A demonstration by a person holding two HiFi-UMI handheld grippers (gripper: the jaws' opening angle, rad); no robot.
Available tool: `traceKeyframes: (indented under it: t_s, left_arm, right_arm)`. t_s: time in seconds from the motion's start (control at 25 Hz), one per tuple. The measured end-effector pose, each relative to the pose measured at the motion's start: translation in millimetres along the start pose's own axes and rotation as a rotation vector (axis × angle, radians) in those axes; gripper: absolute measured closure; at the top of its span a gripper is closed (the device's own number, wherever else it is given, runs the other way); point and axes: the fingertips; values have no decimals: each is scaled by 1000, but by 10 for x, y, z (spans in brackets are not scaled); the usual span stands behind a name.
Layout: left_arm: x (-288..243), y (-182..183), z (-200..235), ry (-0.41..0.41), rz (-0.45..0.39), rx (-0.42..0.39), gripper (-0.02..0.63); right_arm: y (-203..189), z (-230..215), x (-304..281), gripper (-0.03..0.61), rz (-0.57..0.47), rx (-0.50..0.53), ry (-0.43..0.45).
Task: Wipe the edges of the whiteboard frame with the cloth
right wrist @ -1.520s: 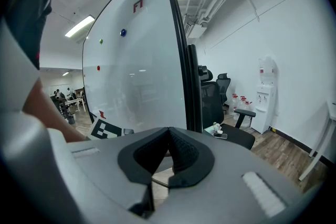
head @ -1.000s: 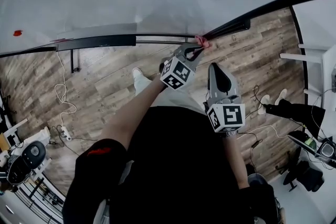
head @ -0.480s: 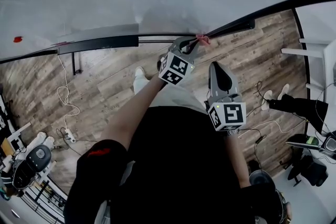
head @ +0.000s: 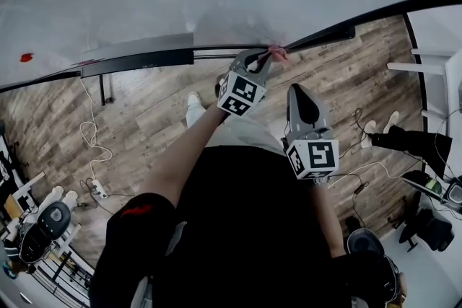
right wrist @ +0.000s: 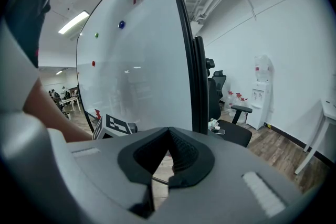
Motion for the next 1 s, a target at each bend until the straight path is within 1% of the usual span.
traceKeyframes:
  t_s: [0.48, 0.72, 1.0]
  left_arm:
    - [160, -75, 229, 23, 2, 20, 597]
    - [204, -95, 285, 26, 2, 27, 597]
    - [347, -142, 439, 41, 9, 44, 597]
  right_arm:
    - [16, 224, -139, 577, 5, 13, 23]
    - [9, 277, -148, 577, 9, 16, 21]
    - [45, 446, -221, 577, 15, 24, 23]
Point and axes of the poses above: the fingertips, and each gripper's own axes: x backward along the fingers, z to its left, y out of its top, and after that the axes turned 8 degrees about y, right-handed
